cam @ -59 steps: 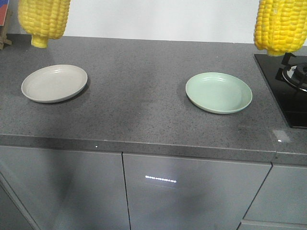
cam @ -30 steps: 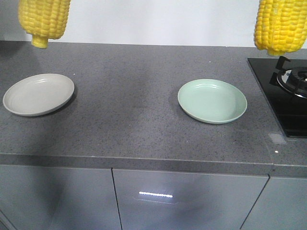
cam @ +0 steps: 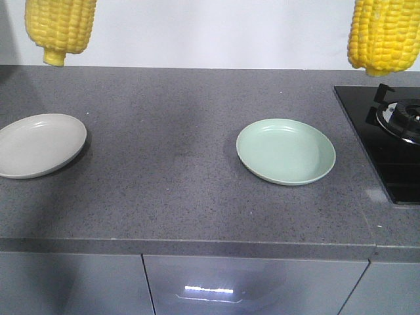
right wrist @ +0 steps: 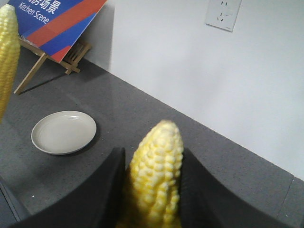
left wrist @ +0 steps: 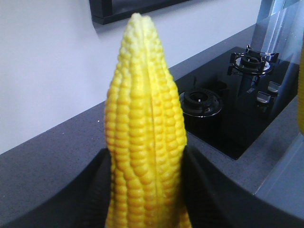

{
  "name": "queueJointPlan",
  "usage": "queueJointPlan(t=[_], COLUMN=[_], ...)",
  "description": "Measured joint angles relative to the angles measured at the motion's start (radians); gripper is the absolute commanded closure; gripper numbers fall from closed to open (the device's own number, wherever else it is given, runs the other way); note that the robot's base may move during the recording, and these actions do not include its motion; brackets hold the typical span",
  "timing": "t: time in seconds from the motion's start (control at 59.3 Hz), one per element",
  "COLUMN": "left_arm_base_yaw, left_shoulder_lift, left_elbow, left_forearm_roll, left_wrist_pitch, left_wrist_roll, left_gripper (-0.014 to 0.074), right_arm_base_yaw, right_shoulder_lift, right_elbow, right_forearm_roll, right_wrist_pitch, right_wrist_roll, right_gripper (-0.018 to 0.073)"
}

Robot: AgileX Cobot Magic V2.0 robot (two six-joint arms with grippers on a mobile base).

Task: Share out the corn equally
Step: 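Drive closer so the held cobs hang above the counter near the plates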

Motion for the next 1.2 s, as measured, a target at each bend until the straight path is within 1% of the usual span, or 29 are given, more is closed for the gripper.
queueJointPlan(t=[1.198], left_arm_base_yaw=[0.000], left_shoulder_lift=[0.000], left_elbow=[0.000], left_forearm_roll=[0.000], left_wrist_pitch=[0.000], left_wrist_roll=[0.000], left_gripper=[0.0604], right_arm_base_yaw=[0.000], right_shoulder_lift=[0.000], right_elbow=[0.000], right_forearm_roll=[0.000], right_wrist_pitch=[0.000], right_wrist_roll=[0.000], right_gripper=[0.0565])
